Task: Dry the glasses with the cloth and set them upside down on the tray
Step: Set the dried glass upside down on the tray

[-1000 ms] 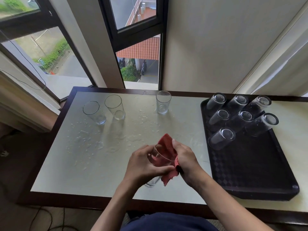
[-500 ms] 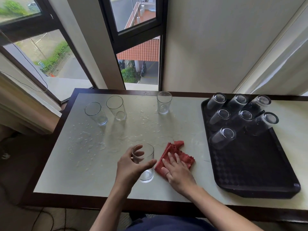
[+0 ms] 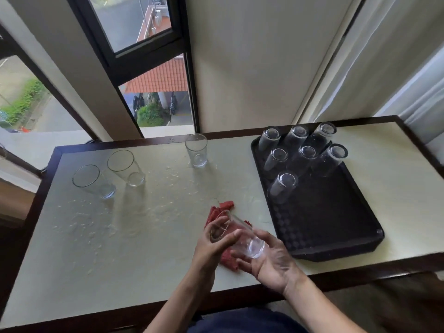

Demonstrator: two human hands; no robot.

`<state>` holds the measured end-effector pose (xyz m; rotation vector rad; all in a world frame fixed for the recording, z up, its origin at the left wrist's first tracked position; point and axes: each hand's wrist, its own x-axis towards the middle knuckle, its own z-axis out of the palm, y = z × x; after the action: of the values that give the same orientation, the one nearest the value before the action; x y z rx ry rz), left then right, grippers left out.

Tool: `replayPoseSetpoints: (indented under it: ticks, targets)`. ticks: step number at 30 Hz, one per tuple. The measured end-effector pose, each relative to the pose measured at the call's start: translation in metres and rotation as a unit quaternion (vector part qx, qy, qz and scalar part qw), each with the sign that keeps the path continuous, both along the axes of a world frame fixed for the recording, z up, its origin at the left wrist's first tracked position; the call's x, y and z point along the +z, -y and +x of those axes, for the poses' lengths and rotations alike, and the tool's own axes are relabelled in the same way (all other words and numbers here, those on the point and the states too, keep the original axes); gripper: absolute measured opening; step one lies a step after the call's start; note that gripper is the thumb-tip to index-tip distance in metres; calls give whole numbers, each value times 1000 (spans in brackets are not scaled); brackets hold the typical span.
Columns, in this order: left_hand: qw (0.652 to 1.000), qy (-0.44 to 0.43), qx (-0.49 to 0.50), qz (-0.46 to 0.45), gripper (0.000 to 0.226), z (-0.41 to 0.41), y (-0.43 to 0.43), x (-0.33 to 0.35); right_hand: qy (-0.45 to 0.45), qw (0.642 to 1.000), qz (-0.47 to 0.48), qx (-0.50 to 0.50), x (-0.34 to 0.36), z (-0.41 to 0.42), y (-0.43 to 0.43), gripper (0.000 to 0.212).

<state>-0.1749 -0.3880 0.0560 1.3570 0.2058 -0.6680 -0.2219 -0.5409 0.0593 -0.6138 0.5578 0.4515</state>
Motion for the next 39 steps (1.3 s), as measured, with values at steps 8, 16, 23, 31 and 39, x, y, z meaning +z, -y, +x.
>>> replayPoseSetpoints:
  ticks: [8,16,23,31,39]
  targets:
    - [848,197,-213,444,105,19,3,-43,-34,946,-316,-62,16,-7,85,52]
    - [732,175,-310,581,114,15,-14,-73,-28,700,-706,105,26,33,170,32]
    - [732,164,-328,574,115,24,-13,-73,-39,576,-799,166,10,81,194,52]
    - [746,177,-325,553,114,27,-21,-78,-39,573,-809,122,-10,95,196,68]
    - [748,181,-316,555,114,25,-21,-83,-55,624,-779,-15,-18,68,170,93]
